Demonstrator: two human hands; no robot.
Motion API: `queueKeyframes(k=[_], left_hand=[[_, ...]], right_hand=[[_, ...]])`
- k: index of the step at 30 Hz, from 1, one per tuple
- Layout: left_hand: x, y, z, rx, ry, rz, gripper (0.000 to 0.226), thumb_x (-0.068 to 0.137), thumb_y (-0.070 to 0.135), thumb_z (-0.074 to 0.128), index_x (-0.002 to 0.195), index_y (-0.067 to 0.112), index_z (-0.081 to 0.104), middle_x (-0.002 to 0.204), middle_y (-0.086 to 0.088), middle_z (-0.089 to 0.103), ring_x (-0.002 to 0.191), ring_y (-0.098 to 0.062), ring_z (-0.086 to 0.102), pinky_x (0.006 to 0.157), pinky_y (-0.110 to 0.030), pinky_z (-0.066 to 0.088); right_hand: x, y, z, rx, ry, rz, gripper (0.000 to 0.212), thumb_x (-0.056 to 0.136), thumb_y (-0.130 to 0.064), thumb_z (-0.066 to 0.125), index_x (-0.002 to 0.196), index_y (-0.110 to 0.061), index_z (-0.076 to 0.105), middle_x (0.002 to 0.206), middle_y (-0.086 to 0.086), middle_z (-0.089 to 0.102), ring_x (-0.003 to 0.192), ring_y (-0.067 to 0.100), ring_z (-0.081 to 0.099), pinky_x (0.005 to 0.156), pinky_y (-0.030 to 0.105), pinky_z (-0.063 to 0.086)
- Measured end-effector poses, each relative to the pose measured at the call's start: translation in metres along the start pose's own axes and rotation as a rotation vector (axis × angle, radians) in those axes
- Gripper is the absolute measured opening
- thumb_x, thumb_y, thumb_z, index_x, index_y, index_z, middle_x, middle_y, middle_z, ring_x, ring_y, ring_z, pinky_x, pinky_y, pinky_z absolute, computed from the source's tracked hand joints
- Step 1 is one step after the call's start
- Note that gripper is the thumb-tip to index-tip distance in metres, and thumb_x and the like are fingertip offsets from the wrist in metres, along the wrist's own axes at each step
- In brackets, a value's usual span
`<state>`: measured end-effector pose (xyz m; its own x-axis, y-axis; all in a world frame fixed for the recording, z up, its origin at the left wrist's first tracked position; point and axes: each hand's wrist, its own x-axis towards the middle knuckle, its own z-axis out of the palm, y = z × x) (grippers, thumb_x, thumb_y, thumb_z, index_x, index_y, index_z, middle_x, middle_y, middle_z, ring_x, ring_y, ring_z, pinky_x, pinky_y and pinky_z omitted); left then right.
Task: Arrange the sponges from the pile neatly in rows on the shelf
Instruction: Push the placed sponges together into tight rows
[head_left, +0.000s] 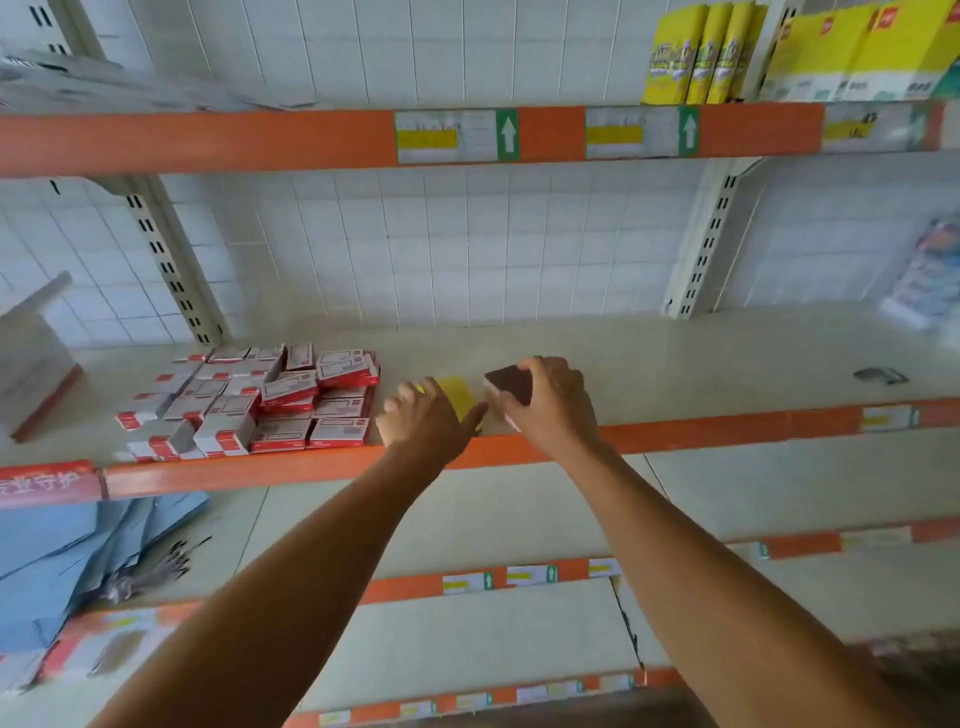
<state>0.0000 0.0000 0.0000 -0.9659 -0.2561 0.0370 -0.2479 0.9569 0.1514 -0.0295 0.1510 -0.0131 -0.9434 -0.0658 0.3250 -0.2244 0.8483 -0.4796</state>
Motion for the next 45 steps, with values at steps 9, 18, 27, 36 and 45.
queueKeyframes(k=[9, 18, 27, 36, 45], left_hand=[[0.053, -0.007, 0.016, 0.053, -0.149, 0.139, 0.073, 0.084, 0.062, 0.058, 0.131, 0.009, 0.045, 0.134, -0.017, 0.045, 0.124, -0.037, 0.043, 0.093, -0.043, 0.040], [0.073, -0.016, 0.029, -0.083, -0.133, 0.186, 0.081, 0.083, 0.063, 0.058, 0.138, 0.010, 0.031, 0.132, -0.017, 0.046, 0.122, -0.038, 0.045, 0.093, -0.047, 0.043], [0.043, 0.030, 0.000, -0.222, 0.112, 0.411, 0.070, 0.084, 0.048, 0.063, 0.138, 0.012, 0.038, 0.126, -0.014, 0.051, 0.112, -0.036, 0.050, 0.086, -0.043, 0.044], [-0.059, 0.149, 0.034, -0.287, -0.018, 0.852, 0.072, 0.078, 0.050, 0.069, 0.137, 0.018, 0.043, 0.131, -0.009, 0.052, 0.112, -0.036, 0.053, 0.086, -0.046, 0.048], [-0.193, 0.319, 0.074, -0.269, -0.255, 1.164, 0.067, 0.084, 0.056, 0.055, 0.139, 0.025, 0.034, 0.138, -0.004, 0.045, 0.121, -0.029, 0.047, 0.094, -0.041, 0.043]], right_hand=[[0.027, 0.008, 0.030, -0.166, -0.134, 0.126, 0.056, 0.087, -0.067, 0.052, 0.121, -0.023, 0.056, 0.119, 0.008, 0.057, 0.107, 0.033, 0.052, 0.088, 0.043, 0.044], [0.028, 0.010, 0.038, -0.092, -0.085, 0.106, 0.052, 0.086, -0.060, 0.060, 0.115, -0.018, 0.050, 0.108, 0.008, 0.053, 0.096, 0.030, 0.053, 0.073, 0.037, 0.046], [-0.004, 0.045, -0.035, -0.109, 0.217, 0.139, 0.044, 0.080, -0.046, 0.072, 0.110, -0.022, 0.051, 0.107, 0.005, 0.057, 0.091, 0.026, 0.054, 0.064, 0.032, 0.047], [-0.152, 0.136, -0.120, -0.153, 0.336, 0.536, 0.063, 0.079, -0.055, 0.073, 0.127, -0.023, 0.047, 0.125, 0.001, 0.056, 0.108, 0.017, 0.054, 0.086, 0.032, 0.055], [-0.295, 0.238, -0.208, -0.261, 0.501, 0.864, 0.056, 0.079, -0.048, 0.074, 0.123, -0.021, 0.052, 0.123, 0.000, 0.056, 0.105, 0.013, 0.049, 0.077, 0.021, 0.040]])
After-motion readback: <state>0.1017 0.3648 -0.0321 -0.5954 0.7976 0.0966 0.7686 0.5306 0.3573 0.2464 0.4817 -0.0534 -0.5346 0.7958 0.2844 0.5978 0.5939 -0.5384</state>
